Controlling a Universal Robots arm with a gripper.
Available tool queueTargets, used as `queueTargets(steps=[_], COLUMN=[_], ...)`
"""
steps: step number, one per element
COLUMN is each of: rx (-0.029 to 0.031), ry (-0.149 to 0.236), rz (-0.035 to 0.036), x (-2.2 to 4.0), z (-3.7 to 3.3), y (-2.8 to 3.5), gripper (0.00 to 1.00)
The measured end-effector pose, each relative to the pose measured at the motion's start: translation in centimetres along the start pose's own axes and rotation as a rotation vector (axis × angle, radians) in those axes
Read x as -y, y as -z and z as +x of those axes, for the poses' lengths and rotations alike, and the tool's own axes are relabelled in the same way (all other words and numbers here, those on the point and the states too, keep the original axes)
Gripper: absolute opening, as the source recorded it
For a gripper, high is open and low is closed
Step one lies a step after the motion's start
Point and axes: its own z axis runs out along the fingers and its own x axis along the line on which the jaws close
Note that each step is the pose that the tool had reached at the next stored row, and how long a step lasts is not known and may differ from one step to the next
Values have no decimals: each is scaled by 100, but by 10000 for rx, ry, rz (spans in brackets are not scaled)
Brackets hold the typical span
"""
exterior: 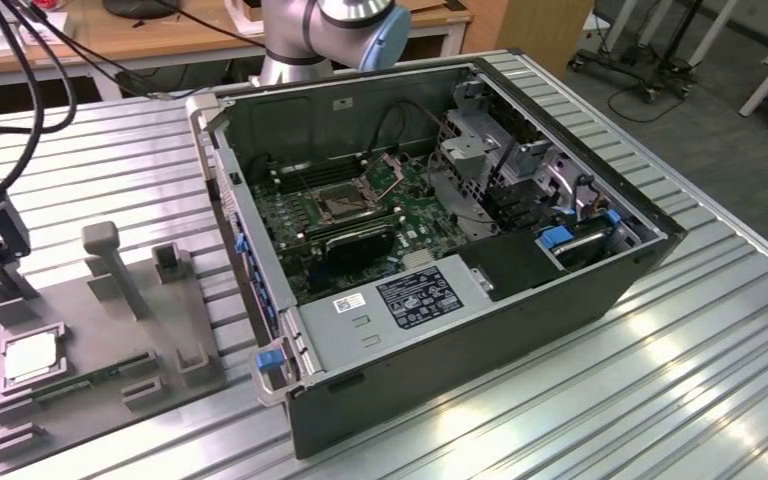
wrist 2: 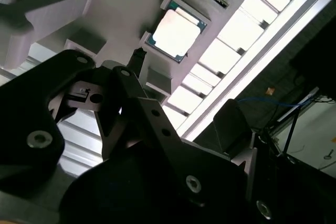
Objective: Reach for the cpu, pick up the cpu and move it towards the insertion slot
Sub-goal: 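Reach for the cpu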
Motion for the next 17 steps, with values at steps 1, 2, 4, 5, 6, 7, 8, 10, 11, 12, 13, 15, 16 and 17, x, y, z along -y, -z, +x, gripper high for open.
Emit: queueTargets(steps=[1, 2, 4, 5, 6, 7, 8, 10, 11, 12, 13, 15, 16, 17], rx=[1, 3, 3, 3, 4, 4, 4, 5, 6, 6, 4, 6, 5, 4], ry=[0, 0, -1, -1, 0, 0, 0, 0, 0, 0, 0, 1, 1, 0], rz=[0, 0, 1, 1, 1, 1, 0, 0, 0, 0, 0, 0, 0, 1], x=[6, 9, 9, 10, 10, 10, 10, 10, 10, 11, 11, 11, 12, 12], z=[0, 1, 1, 1, 1, 1, 1, 1, 0, 0, 1, 0, 0, 1], y=[-17, -35, -45, -45, -49, -52, -52, -55, -58, -62, -65, -75, -79, -84], gripper=[80, 80, 80, 80, 80, 80, 80, 80, 80, 80, 80, 80, 80, 80])
